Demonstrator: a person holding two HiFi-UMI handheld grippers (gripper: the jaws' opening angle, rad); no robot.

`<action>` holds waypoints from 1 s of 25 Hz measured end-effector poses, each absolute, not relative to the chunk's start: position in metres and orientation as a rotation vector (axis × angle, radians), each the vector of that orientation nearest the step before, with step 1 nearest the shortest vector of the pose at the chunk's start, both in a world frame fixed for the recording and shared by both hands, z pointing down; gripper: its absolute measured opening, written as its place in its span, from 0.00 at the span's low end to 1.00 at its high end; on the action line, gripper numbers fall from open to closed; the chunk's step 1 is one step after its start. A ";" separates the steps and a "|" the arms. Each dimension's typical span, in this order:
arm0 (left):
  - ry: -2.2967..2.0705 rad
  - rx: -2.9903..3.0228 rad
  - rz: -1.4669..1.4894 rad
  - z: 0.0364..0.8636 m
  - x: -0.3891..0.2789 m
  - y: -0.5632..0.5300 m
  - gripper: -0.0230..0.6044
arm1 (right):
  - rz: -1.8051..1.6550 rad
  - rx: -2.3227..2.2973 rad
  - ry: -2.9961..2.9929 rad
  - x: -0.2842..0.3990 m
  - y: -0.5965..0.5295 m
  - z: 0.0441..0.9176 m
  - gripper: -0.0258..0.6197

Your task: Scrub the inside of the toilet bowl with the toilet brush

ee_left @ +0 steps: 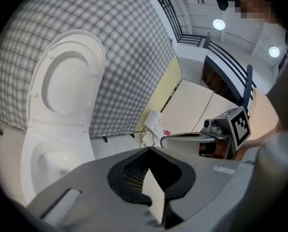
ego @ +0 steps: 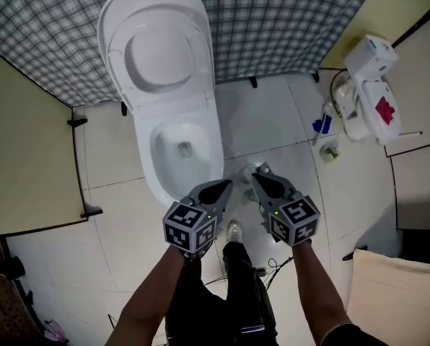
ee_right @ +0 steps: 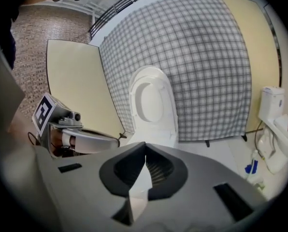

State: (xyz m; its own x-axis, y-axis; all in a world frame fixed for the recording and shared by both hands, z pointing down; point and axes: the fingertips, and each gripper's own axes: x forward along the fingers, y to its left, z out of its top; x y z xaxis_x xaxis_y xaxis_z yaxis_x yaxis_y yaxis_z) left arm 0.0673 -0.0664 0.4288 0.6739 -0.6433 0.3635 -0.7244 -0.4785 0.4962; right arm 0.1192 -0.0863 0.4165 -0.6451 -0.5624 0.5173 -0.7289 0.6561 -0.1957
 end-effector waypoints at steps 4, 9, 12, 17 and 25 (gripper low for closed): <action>-0.994 2.204 0.235 0.485 0.081 -0.059 0.05 | 0.622 1.056 -2.347 0.143 -0.083 0.478 0.05; -0.978 2.166 0.269 0.543 0.104 -0.065 0.05 | 0.670 1.081 -2.262 0.176 -0.089 0.551 0.06; -0.963 2.156 0.272 0.573 0.115 -0.069 0.05 | 0.687 1.091 -2.207 0.194 -0.092 0.590 0.07; -0.943 2.134 0.284 0.621 0.128 -0.072 0.05 | 0.699 1.101 -2.132 0.219 -0.101 0.652 0.08; -0.915 2.107 0.283 0.666 0.157 -0.075 0.05 | 0.714 1.089 -2.018 0.250 -0.123 0.722 0.37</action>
